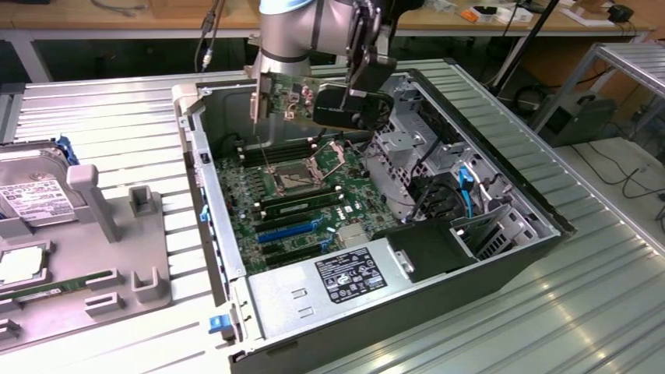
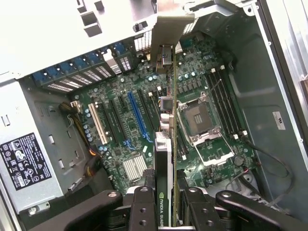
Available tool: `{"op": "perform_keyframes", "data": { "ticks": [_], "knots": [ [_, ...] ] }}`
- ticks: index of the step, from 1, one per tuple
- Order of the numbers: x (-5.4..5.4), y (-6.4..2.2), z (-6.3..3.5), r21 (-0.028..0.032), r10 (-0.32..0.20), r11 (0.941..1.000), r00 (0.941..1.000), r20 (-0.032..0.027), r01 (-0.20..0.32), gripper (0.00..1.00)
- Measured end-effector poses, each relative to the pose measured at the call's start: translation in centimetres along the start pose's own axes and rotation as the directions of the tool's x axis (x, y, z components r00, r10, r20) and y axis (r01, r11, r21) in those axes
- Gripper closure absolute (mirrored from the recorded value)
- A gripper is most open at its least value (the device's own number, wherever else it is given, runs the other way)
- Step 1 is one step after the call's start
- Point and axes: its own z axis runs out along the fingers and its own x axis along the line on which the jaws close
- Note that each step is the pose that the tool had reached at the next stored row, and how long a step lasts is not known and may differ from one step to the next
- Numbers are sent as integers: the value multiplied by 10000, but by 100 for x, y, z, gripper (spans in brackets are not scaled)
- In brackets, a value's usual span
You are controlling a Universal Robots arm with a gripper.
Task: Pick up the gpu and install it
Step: 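Insert the gpu into the slot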
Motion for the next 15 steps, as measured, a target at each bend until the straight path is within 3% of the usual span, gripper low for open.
{"op": "perform_keyframes", "data": {
  "ticks": [8,15],
  "knots": [
    [0,0,0,-20,-804,9968,9968,-32,804,73],
    [0,0,0,-36,-1383,9904,9904,-54,1383,73]
  ]
}}
